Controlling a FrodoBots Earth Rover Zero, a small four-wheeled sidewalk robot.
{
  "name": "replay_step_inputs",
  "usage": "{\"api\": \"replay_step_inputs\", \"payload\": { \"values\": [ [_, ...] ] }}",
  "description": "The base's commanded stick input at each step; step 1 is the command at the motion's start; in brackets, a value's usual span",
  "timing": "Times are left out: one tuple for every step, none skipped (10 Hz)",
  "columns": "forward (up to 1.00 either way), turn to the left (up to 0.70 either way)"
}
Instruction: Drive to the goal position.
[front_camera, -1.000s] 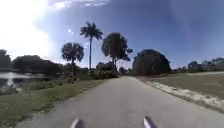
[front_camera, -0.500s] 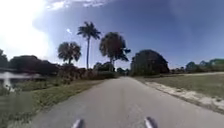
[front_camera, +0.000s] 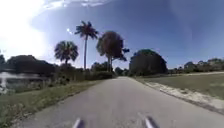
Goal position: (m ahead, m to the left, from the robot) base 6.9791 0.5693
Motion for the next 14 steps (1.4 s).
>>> {"api": "replay_step_inputs", "payload": {
  "values": [
    [0.7, 0.0],
    [0.7, 0.0],
    [0.7, 0.0],
    [0.7, 0.0],
    [0.7, 0.0],
    [0.7, 0.0],
    [0.7, 0.0],
    [0.7, 0.0],
    [0.7, 0.0],
    [0.7, 0.0],
    [0.7, 0.0],
    [0.7, 0.0],
    [0.7, 0.0],
    [0.7, 0.22]
  ]
}}
